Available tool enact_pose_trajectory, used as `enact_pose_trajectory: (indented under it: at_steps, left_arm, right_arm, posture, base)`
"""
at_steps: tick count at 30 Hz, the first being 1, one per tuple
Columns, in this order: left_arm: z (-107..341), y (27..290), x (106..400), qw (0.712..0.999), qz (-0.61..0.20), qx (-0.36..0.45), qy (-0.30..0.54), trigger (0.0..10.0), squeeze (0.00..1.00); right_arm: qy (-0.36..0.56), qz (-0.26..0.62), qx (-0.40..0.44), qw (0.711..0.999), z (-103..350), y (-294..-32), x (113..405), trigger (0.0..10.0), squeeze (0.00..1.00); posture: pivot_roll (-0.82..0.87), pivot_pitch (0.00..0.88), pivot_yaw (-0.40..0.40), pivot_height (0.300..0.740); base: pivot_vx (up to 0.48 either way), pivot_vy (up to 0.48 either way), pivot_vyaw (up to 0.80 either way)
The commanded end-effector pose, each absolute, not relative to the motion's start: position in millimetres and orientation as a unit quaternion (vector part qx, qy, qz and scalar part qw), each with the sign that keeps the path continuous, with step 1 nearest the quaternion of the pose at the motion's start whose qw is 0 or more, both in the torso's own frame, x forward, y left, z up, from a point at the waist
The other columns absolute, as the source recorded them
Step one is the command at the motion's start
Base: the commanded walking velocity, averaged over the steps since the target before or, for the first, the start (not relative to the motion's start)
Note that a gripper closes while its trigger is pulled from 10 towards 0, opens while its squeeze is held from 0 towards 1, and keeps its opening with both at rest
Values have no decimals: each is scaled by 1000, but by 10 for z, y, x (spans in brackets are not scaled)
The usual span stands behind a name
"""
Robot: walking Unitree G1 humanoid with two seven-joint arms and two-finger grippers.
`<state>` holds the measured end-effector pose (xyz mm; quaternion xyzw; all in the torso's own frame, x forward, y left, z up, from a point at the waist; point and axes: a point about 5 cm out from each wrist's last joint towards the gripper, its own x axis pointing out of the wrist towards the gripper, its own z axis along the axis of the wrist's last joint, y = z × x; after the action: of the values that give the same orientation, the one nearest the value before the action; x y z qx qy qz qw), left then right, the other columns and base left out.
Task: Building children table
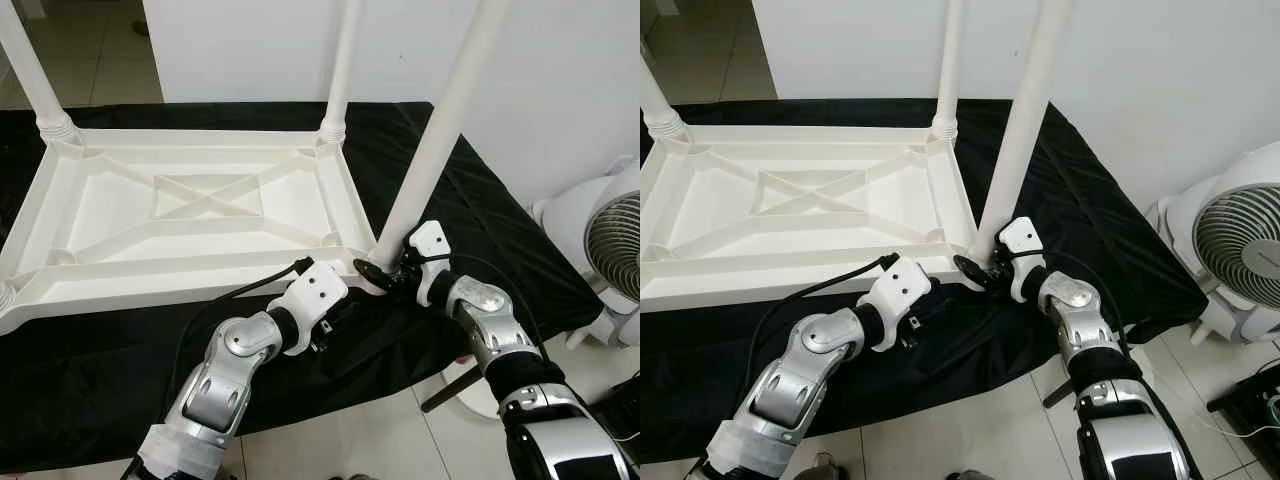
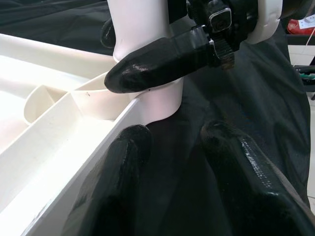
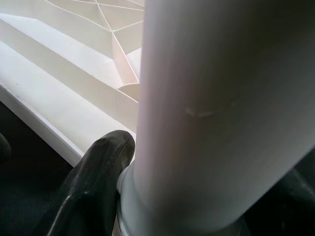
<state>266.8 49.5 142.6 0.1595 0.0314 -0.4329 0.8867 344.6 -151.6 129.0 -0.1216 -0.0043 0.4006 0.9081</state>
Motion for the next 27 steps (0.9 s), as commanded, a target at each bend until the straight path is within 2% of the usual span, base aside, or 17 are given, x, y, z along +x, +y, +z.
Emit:
enact_pose_trajectory:
  at_steps: [1, 7, 8, 11, 15, 24, 26, 27]
  left_arm:
    - [1410, 483, 2667, 898, -409, 159, 33, 10000, 0]
    - [1415, 472, 2672, 898, -410, 156, 32, 10000, 0]
    - [1413, 471, 2673, 898, -410, 156, 32, 10000, 0]
    - [1405, 460, 2670, 897, -412, 155, 33, 10000, 0]
    - [1404, 452, 2670, 897, -414, 154, 33, 10000, 0]
    - [1414, 409, 2675, 892, -423, 153, 30, 10000, 0]
    - [1411, 403, 2669, 892, -425, 153, 30, 10000, 0]
    - [1411, 403, 2669, 892, -425, 153, 30, 10000, 0]
  right_arm:
    - [-4, 426, -124, 896, 1261, -1479, 3433, 0, 0]
    - [-9, 421, -121, 899, 1246, -1582, 3412, 0, 0]
    - [-12, 408, -113, 906, 1252, -1622, 3410, 10000, 0]
    - [-24, 375, -88, 923, 1277, -1690, 3375, 10000, 0]
    - [-21, 362, -93, 927, 1262, -1680, 3354, 10000, 0]
    - [-29, 232, -70, 970, 1198, -1466, 3199, 10000, 0]
    - [-39, 159, -52, 985, 1236, -1419, 3164, 10000, 0]
    - [-39, 159, -52, 985, 1236, -1419, 3164, 10000, 0]
  posture:
    - [91, 52, -92, 740]
    - [83, 53, -95, 740]
    - [79, 54, -94, 740]
    - [72, 54, -92, 740]
    - [62, 53, -88, 740]
    - [53, 46, -85, 740]
    - [53, 41, -85, 740]
    - [53, 41, -85, 740]
  base:
    - [0, 0, 0]
    - [0, 0, 0]
    - [0, 0, 0]
    - [0, 0, 0]
    - [0, 0, 0]
    - [0, 0, 0]
    - [0, 0, 0]
    - [0, 0, 0]
